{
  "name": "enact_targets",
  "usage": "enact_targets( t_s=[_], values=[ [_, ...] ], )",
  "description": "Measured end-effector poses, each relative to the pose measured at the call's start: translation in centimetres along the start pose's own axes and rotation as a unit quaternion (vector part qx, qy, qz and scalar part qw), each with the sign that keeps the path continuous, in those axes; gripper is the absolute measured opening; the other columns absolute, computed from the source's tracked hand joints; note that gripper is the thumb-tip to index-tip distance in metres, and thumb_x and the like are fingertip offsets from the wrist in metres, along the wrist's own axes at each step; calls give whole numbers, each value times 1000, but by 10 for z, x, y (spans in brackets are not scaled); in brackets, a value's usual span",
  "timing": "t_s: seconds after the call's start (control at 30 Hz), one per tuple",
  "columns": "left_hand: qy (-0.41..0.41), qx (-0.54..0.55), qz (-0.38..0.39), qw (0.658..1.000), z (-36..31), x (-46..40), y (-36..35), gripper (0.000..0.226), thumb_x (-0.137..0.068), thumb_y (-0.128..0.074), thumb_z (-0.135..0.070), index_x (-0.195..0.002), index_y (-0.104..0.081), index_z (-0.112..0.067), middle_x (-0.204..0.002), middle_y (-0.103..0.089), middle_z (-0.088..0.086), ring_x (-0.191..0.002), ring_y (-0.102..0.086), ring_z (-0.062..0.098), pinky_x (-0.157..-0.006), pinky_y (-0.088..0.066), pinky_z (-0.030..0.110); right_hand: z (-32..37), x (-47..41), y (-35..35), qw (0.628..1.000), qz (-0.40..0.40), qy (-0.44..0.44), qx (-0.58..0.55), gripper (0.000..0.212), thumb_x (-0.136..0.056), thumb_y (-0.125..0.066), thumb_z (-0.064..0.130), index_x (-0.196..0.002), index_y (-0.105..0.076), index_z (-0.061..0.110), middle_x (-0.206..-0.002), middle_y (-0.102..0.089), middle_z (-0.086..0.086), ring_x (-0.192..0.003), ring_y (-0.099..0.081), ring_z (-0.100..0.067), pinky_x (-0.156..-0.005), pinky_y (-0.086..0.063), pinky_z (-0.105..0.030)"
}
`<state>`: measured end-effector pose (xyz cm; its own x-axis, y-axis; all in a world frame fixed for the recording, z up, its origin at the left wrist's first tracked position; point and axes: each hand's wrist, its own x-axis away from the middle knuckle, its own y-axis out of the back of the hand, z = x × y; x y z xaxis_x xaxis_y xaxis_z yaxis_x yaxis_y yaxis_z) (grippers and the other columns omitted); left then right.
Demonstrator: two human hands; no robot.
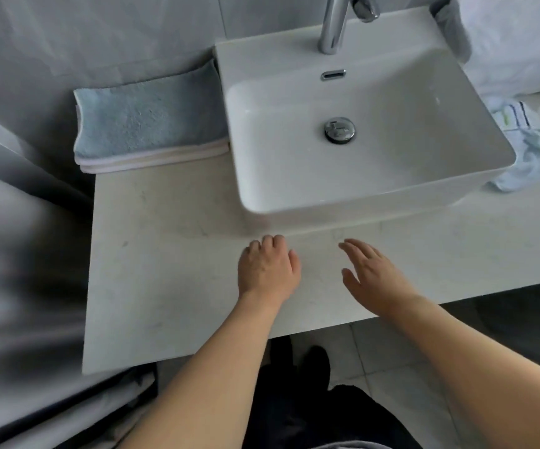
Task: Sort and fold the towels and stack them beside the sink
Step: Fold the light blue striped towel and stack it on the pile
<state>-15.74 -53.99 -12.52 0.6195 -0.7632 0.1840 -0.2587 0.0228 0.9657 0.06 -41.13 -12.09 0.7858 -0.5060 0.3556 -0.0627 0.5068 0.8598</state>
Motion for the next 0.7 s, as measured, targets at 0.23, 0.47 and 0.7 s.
enact_targets(
  t_s=[0.23,0.47,0.7],
  values=[
    [-149,59,47,986,-87,-16,-13,31,-100,-37,-28,-119,-54,-10,-121,-60,9,-105,-57,29,-75,-39,35,-61,15,18,994,-63,-65,-55,52,-98,-49,21,-148,-37,12,-154,-36,-3,-142,-32,-22,-117,-27,-34],
    [-170,107,106,974,-205,-36,-24,36,-102,-36,-27,-131,-50,-11,-135,-54,7,-118,-53,27,-91,-47,40,-178,31,66,987,-106,-102,-66,50,-96,-51,18,-144,-42,10,-150,-41,-6,-137,-39,-26,-114,-30,-36],
    [-156,215,106,958,-351,-84,-47,42,-100,-41,-17,-141,-47,-11,-147,-45,5,-131,-46,22,-106,-37,33,-326,5,115,979,-153,-121,-64,49,-92,-56,12,-140,-46,4,-144,-46,-14,-129,-46,-34,-108,-34,-42]
  ],
)
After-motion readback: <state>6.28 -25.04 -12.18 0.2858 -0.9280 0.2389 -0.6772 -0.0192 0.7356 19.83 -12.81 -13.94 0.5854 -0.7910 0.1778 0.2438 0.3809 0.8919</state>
